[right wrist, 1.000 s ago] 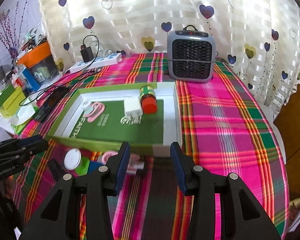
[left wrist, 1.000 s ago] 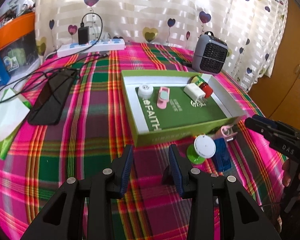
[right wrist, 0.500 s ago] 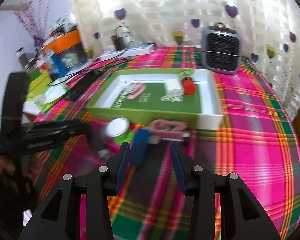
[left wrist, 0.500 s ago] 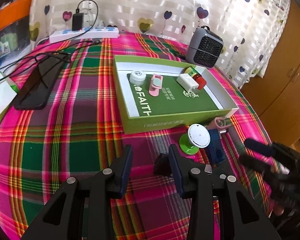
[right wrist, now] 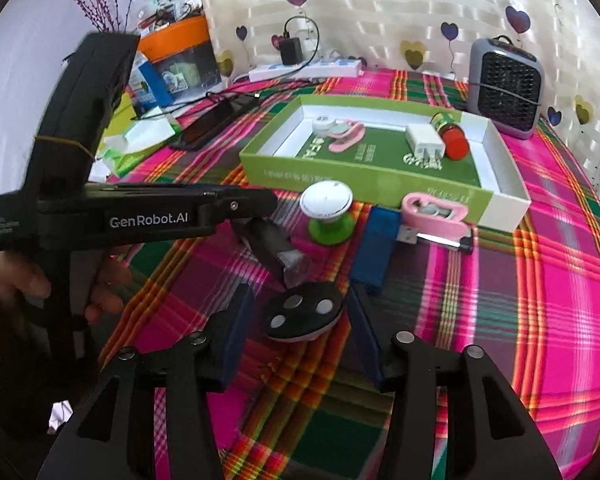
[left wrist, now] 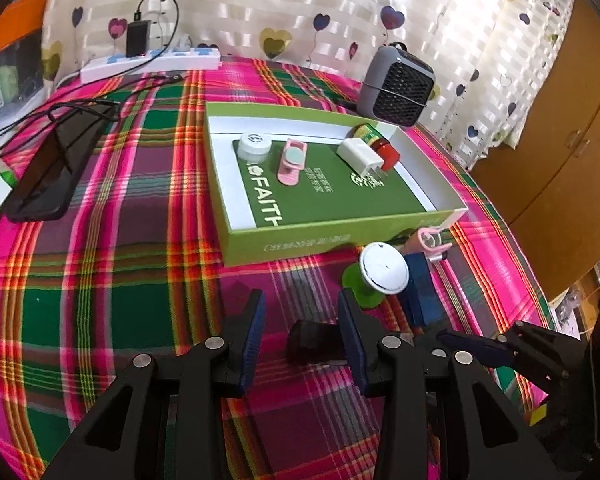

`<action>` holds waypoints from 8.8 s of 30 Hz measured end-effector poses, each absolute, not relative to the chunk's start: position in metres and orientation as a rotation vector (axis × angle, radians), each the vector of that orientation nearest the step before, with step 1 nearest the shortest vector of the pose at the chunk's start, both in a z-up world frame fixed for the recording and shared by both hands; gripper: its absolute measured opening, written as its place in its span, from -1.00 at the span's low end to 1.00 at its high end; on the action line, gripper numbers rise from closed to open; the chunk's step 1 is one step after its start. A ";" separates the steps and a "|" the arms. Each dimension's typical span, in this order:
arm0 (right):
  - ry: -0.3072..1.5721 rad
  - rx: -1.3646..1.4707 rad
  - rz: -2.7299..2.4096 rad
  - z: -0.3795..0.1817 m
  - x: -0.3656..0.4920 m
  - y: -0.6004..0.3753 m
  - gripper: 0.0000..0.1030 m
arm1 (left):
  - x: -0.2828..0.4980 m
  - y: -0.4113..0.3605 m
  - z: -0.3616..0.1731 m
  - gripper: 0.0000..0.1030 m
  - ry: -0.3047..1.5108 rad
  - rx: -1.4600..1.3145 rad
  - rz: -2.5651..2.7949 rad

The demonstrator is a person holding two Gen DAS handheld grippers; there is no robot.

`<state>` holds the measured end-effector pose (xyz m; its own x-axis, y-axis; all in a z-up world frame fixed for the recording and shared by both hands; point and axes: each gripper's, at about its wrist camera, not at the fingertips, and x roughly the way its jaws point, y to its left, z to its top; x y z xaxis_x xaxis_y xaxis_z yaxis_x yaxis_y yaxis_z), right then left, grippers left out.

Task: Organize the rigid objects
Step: 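Grasp the black round disc with the right tool while the left tool grasps the black rectangular item, then carry the black disc and black rectangular item over the green box lid, then lower the black disc and black item into the lid and open both tools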

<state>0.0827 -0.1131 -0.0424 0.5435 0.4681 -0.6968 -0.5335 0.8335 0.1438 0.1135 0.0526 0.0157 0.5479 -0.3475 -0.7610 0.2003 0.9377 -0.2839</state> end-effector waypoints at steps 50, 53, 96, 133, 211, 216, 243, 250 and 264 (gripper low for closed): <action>0.802 -0.026 0.443 -0.051 0.090 -0.160 -0.43 | 0.030 0.066 0.029 -0.30 0.957 -0.088 -0.368; 0.793 -0.023 0.438 -0.049 0.088 -0.162 -0.45 | 0.024 0.055 0.034 -0.29 0.935 -0.015 -0.405; 0.819 0.039 0.479 -0.052 0.094 -0.171 -0.45 | 0.043 -0.014 0.012 -0.23 0.950 0.282 -0.558; 0.807 0.026 0.468 -0.052 0.096 -0.168 -0.45 | 0.051 -0.001 0.013 -0.56 0.958 0.129 -0.481; 0.794 -0.084 0.527 -0.008 0.255 -0.119 -0.46 | 0.186 0.034 0.040 -0.56 0.912 0.009 -0.295; 0.819 -0.099 0.539 -0.015 0.266 -0.110 -0.46 | 0.193 0.034 0.036 -0.56 0.920 0.004 -0.284; 0.862 -0.134 0.572 -0.026 0.278 -0.091 -0.45 | 0.201 0.035 0.025 -0.56 0.946 -0.005 -0.268; 0.864 -0.128 0.566 -0.026 0.278 -0.091 -0.45 | 0.200 0.036 0.026 -0.55 0.947 -0.010 -0.253; 0.848 -0.122 0.562 -0.022 0.267 -0.093 -0.14 | 0.190 0.033 0.031 -0.39 0.934 0.005 -0.245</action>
